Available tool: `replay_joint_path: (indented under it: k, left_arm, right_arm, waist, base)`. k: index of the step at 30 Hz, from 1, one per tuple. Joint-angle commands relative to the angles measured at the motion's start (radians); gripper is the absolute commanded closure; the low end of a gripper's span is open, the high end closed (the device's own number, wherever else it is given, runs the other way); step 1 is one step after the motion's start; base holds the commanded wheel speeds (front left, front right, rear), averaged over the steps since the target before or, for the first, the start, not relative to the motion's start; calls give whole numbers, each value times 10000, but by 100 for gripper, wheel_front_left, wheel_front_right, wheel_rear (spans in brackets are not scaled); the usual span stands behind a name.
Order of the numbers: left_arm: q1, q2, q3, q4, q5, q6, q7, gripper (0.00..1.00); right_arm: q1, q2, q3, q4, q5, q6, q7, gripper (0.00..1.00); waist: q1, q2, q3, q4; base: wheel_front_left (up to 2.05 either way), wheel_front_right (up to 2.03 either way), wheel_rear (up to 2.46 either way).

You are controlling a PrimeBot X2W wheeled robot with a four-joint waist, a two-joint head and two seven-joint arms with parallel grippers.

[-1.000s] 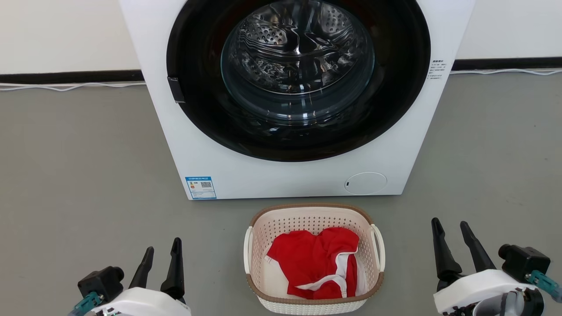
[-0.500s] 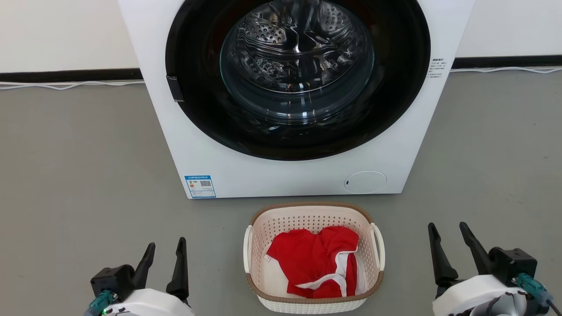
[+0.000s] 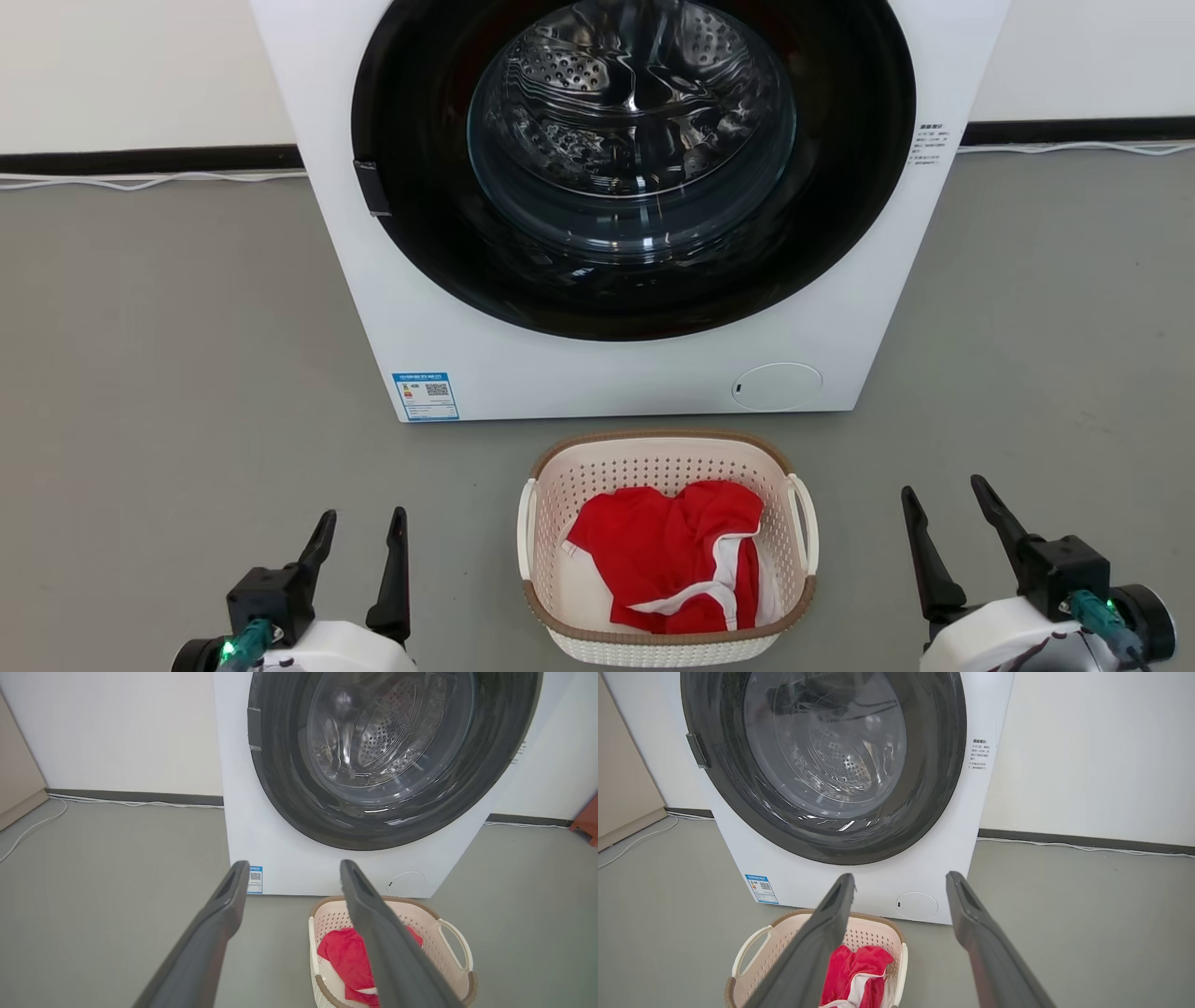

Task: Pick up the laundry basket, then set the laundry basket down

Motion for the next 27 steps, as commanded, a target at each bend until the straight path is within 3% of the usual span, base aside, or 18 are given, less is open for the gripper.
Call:
replay_joint_path:
  k: [1, 27]
  left_arm:
    - [-488, 116, 239, -201, 356, 98, -171, 0]
    - [-705, 118, 60, 123, 210, 104, -203, 0]
  right_arm:
    - [-476, -132, 225, -183, -373, 69, -207, 0]
    - [-641, -133, 240, 52, -397, 69, -239, 0]
  waist:
    - [0, -1, 9, -2]
    - [0, -1, 522, 10]
  base:
    - [0, 0, 0]
    - [0, 0, 0]
